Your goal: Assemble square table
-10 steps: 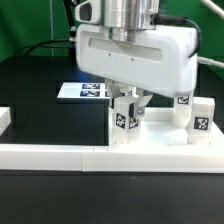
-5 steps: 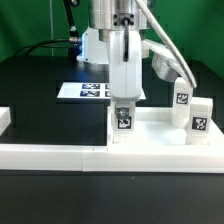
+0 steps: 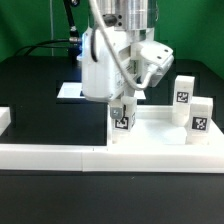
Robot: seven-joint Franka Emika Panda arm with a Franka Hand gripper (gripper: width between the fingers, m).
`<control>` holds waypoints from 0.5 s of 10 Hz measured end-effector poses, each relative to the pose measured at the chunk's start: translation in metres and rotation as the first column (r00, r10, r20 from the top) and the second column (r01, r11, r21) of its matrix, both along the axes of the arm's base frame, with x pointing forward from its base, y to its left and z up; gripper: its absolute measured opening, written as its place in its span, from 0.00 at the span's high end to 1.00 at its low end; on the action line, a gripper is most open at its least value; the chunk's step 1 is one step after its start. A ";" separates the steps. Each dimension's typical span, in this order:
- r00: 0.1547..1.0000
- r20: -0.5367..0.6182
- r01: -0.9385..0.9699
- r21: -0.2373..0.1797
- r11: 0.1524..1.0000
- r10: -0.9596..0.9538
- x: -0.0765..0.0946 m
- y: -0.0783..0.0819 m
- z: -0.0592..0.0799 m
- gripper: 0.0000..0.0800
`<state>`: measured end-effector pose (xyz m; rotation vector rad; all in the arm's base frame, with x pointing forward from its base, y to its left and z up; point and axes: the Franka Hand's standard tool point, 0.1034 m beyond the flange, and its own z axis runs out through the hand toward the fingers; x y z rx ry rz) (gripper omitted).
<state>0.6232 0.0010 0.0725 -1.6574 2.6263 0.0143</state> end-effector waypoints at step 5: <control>0.983 -0.015 0.182 0.010 0.983 -0.182 -0.001 -0.001 0.001 0.60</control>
Offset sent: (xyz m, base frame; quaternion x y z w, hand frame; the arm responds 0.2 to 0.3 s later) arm 0.0015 0.0050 -0.0036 0.0138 -0.0295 0.2937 0.9553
